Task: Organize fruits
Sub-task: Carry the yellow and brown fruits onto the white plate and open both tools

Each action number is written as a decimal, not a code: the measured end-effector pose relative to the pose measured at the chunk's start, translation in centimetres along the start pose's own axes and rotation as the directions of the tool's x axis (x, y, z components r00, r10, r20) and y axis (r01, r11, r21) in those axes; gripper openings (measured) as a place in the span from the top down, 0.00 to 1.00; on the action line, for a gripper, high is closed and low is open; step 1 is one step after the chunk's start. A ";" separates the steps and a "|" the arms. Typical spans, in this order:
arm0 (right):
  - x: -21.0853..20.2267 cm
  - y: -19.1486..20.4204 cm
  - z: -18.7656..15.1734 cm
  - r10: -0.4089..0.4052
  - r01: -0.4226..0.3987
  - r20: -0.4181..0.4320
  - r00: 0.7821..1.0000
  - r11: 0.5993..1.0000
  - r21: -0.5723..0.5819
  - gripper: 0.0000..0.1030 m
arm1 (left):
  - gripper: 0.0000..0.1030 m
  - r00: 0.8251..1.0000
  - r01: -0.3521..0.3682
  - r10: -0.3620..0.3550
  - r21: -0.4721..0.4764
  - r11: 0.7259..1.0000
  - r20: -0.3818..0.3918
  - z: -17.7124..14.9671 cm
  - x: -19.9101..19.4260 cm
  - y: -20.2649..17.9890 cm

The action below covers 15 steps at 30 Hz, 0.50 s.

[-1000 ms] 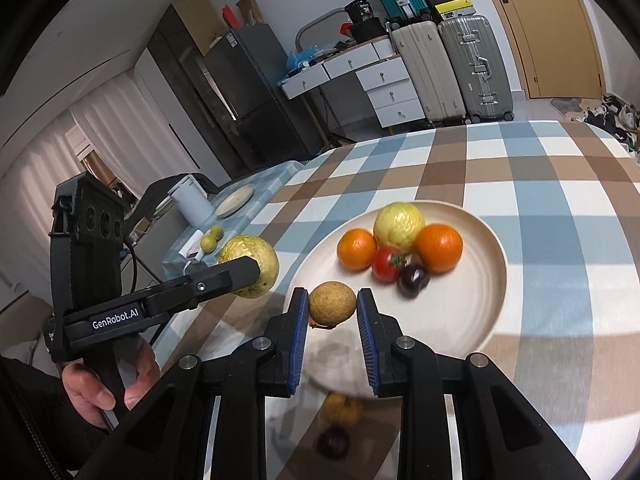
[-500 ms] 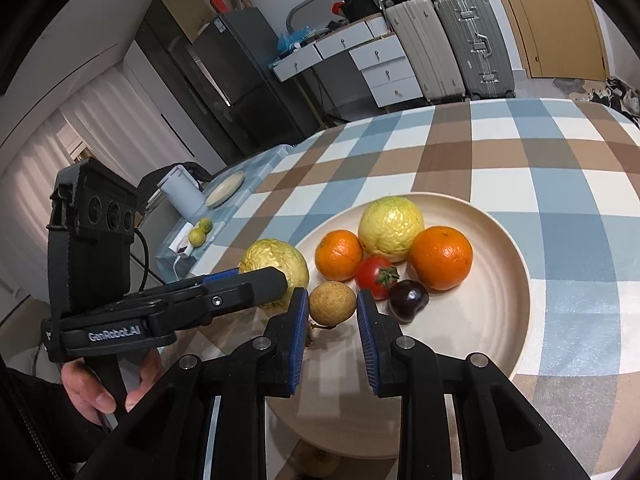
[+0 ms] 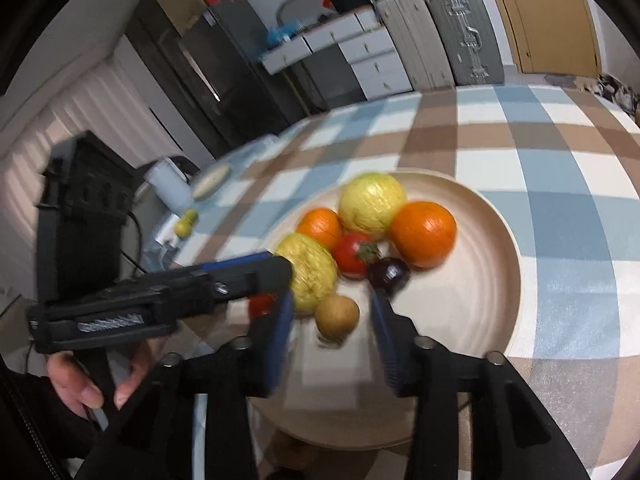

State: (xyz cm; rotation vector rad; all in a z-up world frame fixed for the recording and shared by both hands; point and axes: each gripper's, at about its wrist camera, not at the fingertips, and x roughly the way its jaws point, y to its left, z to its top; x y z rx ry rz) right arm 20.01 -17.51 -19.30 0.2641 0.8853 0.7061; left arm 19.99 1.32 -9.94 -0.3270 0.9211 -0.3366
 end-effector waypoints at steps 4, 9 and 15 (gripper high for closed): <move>-1.0 0.1 0.0 -0.005 0.005 0.025 1.000 1.000 0.015 0.35 | 0.44 0.999 -0.021 0.020 0.002 1.000 0.042 0.0 -1.5 -0.3; -2.9 0.0 -0.2 -0.003 0.001 0.054 0.999 0.999 0.046 0.29 | 0.33 0.997 -0.044 0.045 -0.017 0.999 0.063 -0.3 -3.3 -0.3; -6.1 0.5 -0.2 -0.019 0.014 0.110 0.994 0.999 0.044 0.15 | 0.25 0.992 -0.087 0.087 -0.006 0.996 0.094 -1.2 -5.7 -1.8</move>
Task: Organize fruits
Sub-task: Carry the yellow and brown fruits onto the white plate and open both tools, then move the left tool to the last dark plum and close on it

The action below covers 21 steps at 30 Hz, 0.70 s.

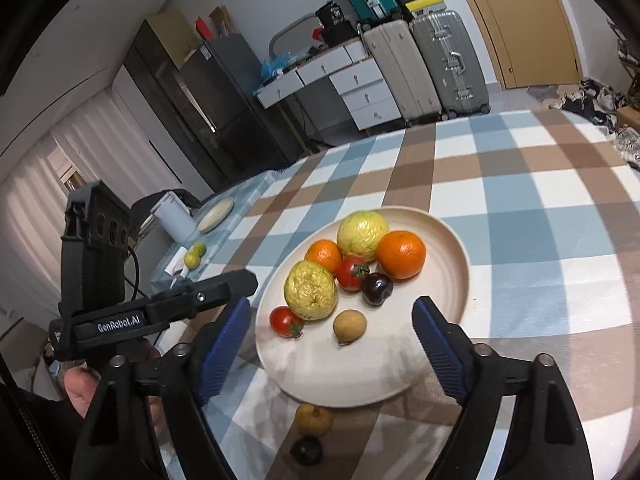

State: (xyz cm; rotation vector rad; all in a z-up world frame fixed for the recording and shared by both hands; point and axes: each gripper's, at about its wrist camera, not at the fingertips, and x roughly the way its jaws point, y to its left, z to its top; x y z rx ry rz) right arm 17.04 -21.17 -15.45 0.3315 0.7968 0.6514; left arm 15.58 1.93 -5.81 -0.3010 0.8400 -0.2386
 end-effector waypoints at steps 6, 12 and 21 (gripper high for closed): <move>-3.4 1.0 -0.2 -0.054 0.056 0.078 0.995 0.998 -0.024 0.04 | 0.21 0.998 -0.026 0.024 0.035 0.999 0.064 -0.5 -3.4 -2.1; -5.9 2.5 -1.0 -0.047 0.054 0.113 0.992 0.997 -0.059 0.03 | 0.14 0.995 -0.038 0.031 0.073 0.997 0.092 -2.1 -6.3 -4.2; -7.9 2.7 -3.9 -0.097 0.102 0.112 0.989 0.994 -0.043 0.01 | 0.01 0.991 -0.049 0.045 0.027 0.998 0.126 -7.5 -8.7 -5.0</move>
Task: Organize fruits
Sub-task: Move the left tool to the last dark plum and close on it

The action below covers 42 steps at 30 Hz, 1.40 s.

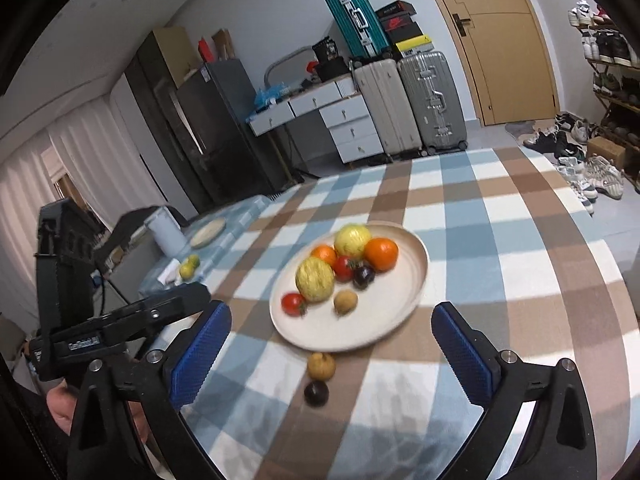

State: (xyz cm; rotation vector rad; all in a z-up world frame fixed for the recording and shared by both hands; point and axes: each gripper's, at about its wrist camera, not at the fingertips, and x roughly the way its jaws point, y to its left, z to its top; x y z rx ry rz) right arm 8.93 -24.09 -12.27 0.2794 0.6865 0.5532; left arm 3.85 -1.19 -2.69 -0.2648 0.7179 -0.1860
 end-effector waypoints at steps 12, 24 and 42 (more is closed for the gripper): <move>-0.7 -0.3 -3.4 -0.054 0.055 -0.043 0.998 0.999 0.003 0.01 | 0.01 0.997 -0.019 0.018 -0.017 1.000 -0.070 -5.0 1.3 -0.4; -0.5 -1.8 -3.8 -0.057 0.060 -0.050 0.997 0.997 0.057 0.01 | 0.01 0.991 -0.013 0.012 -0.004 1.000 -0.136 -5.5 4.5 -1.5; -0.7 -3.8 -4.5 -0.059 0.064 -0.048 0.997 0.992 0.108 0.01 | 0.27 0.983 0.000 0.008 0.041 0.999 -0.182 -5.3 8.5 -3.3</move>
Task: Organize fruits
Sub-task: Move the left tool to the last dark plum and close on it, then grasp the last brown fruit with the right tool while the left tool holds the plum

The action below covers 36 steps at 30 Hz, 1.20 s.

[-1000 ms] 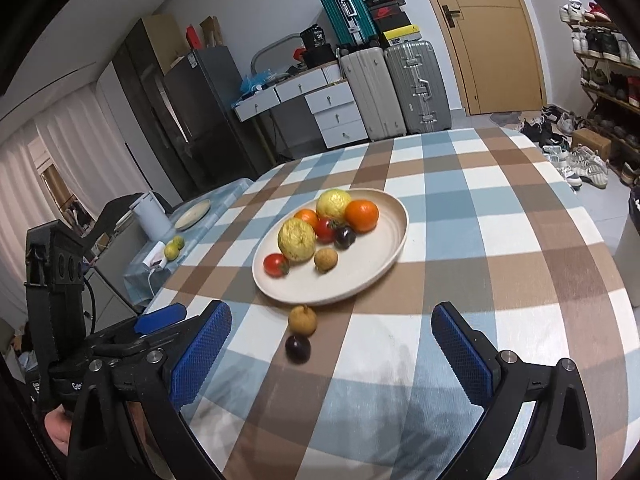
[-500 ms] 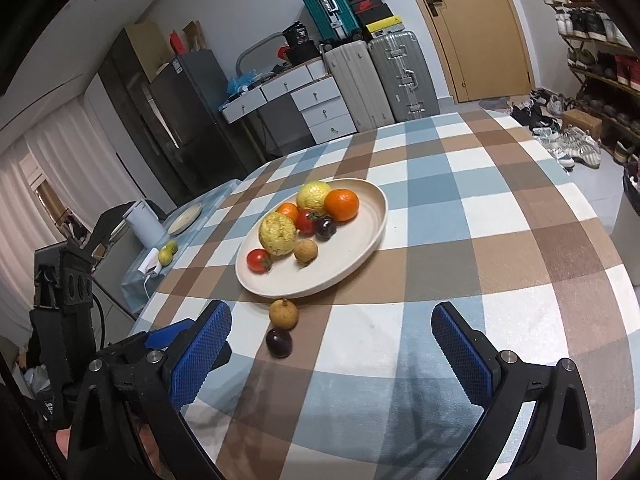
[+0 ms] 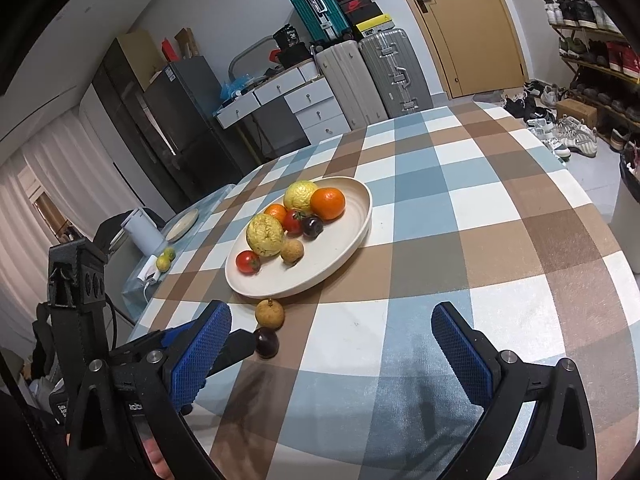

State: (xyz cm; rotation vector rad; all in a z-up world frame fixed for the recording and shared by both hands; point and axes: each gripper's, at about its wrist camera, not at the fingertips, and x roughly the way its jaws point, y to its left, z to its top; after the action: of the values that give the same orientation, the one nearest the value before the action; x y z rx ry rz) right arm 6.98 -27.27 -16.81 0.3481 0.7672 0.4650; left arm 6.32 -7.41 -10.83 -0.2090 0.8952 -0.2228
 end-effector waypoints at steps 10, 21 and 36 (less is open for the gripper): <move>0.0 0.3 0.2 0.036 -0.036 0.004 0.999 0.999 0.002 0.01 | 0.73 0.998 0.014 -0.012 0.041 0.999 -0.066 -0.5 1.5 -0.8; 0.3 0.5 0.0 0.033 -0.033 -0.005 0.999 0.999 0.003 0.01 | 0.79 0.995 0.076 -0.076 -0.011 0.997 -0.059 -0.9 0.6 0.9; 3.1 2.2 -0.5 0.051 -0.052 -0.084 0.995 0.999 -0.009 0.01 | 0.79 0.996 0.070 -0.069 -0.023 0.997 0.052 -1.3 -5.5 5.4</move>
State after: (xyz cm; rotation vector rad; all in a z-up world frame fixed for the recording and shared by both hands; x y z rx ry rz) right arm 7.97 -23.73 -17.89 0.3404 0.8386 0.5350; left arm 2.56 -0.85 -8.98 -0.2685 0.8405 -0.2695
